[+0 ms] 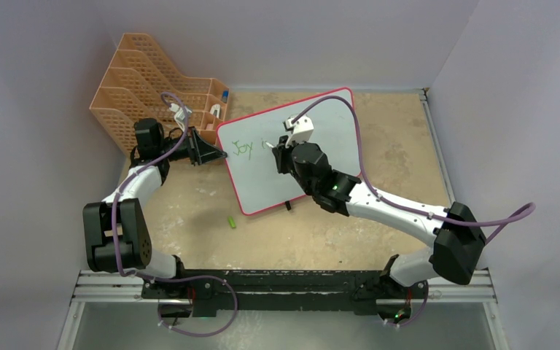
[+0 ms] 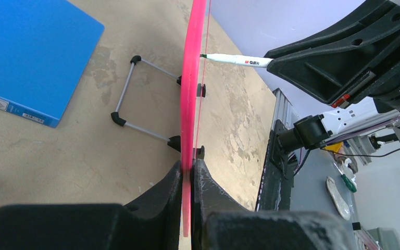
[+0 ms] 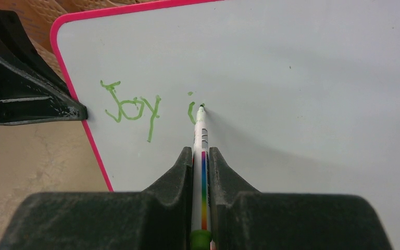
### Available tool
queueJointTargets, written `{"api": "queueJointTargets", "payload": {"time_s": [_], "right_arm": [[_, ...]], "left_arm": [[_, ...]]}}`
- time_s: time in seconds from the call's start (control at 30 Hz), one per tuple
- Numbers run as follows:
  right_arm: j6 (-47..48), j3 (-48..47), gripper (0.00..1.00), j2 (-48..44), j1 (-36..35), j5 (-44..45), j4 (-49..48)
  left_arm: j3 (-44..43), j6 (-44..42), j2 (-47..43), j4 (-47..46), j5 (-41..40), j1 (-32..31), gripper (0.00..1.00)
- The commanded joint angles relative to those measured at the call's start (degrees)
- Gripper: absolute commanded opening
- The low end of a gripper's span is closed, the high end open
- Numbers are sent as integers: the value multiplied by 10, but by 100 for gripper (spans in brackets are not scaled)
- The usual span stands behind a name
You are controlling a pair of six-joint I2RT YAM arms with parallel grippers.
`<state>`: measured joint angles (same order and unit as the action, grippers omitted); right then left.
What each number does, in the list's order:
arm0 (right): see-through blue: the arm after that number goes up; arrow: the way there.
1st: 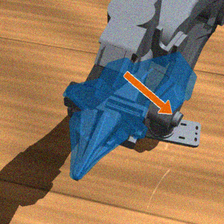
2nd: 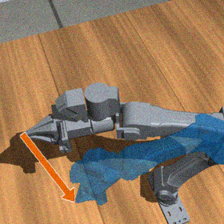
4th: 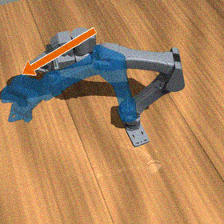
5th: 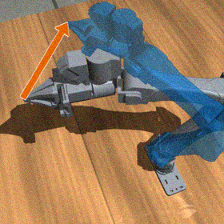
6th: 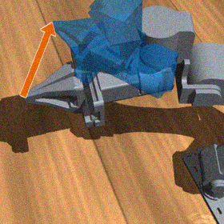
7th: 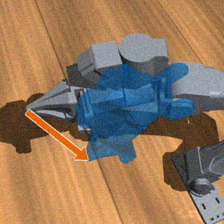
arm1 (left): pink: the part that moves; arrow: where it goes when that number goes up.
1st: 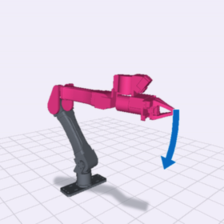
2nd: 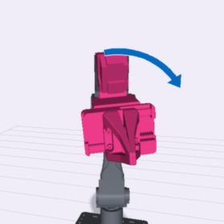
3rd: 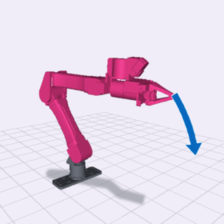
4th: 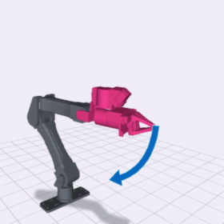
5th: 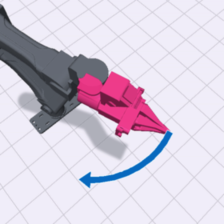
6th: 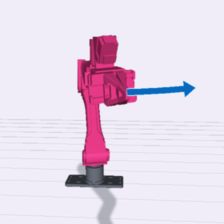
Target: Write a sentence on the whiteboard
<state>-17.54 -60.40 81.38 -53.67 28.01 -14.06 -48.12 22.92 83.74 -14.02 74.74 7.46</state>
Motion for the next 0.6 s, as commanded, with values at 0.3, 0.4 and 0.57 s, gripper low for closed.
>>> {"api": "queueJointTargets", "payload": {"time_s": [0.3, 0.4, 0.57], "right_arm": [[-11, 10, 0, -10, 0, 37, 9], [-12, 14, 0, -13, 0, 35, 16], [-19, 19, 0, -13, 0, 30, 24]], "left_arm": [[-15, -10, -13, -2, 7, -8, 0], [-15, -10, -13, -2, 7, -8, 0], [-15, -10, -14, -1, 7, -8, 0]]}}
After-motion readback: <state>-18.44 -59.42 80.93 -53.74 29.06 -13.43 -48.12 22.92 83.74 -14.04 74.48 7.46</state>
